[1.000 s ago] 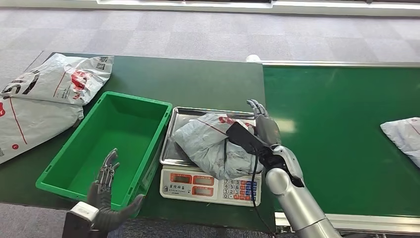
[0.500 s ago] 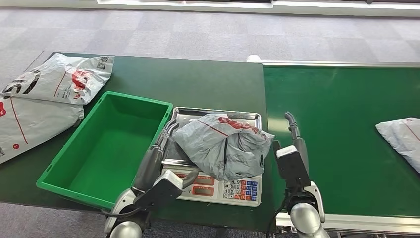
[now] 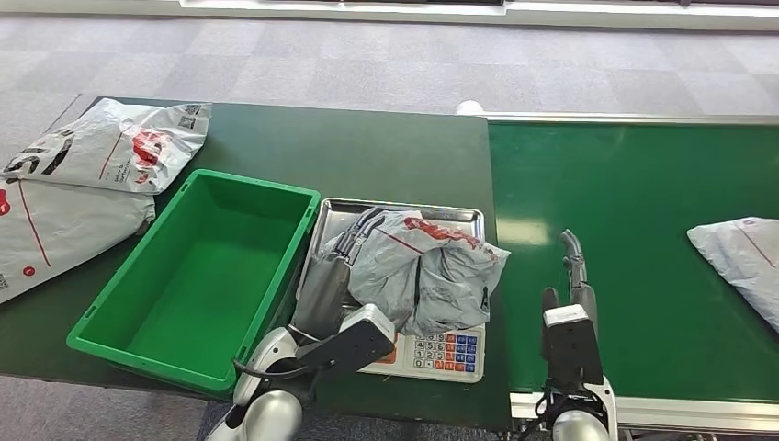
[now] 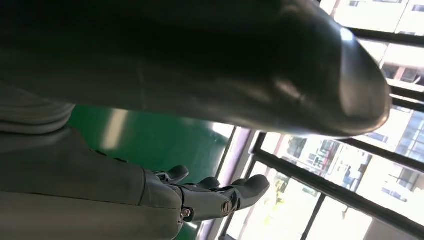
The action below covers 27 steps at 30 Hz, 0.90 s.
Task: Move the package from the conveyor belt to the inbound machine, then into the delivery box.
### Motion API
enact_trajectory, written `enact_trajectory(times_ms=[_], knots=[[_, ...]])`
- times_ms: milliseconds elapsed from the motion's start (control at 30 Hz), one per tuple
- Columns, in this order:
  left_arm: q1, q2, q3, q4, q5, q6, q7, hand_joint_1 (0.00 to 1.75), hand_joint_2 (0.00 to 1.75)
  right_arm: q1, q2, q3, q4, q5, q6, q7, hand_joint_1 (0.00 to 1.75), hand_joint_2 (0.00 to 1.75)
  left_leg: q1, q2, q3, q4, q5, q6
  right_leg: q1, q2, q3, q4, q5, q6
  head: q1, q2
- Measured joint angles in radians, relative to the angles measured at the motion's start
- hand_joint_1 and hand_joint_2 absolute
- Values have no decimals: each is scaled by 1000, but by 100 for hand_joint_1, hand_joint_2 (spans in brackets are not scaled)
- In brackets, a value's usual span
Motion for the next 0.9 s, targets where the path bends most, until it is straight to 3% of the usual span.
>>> enact_trajectory(times_ms=[33,167,267,467,500,600,633,900], knots=[[-13,-8,-9,18,-1,6,12,0,175,14,-5,0,-5,-19,-23,-4,0,0,0,0,0,0,0,0,0,0,0,0,0,0,0,0],[-55,-40,-34,110,-2,27,57,0,175,75,-19,5,-35,-129,-200,-89,0,175,-1,0,-1,0,-1,1,-1,0,0,0,0,0,0,0],[-98,-78,-52,215,-31,22,96,0,175,94,-13,6,-80,-175,-313,-197,0,175,-2,0,-1,0,-1,1,-2,1,-1,0,0,0,0,0],[-257,-161,-108,534,-126,18,198,0,175,95,36,8,-154,-194,-335,-323,0,175,-2,1,0,0,1,0,-1,1,0,0,2,1,0,0],[-279,-172,-125,576,-135,20,222,17,175,95,43,11,-162,-193,-335,-329,0,175,-2,1,0,0,1,0,-1,1,0,0,2,1,0,0],[-328,-191,-174,676,-151,29,282,147,175,94,63,30,-185,-171,-335,-329,0,175,-2,1,0,0,1,0,-1,1,0,0,2,1,0,0],[-342,-196,-187,703,-160,34,299,175,175,94,70,39,-192,-158,-335,-323,0,175,-2,1,0,0,1,0,-1,1,0,0,2,1,0,0],[-395,-202,-213,840,-281,144,390,175,175,93,97,117,-257,-38,-335,-237,0,175,-1,1,3,-1,1,0,-1,2,3,0,2,1,0,0]])
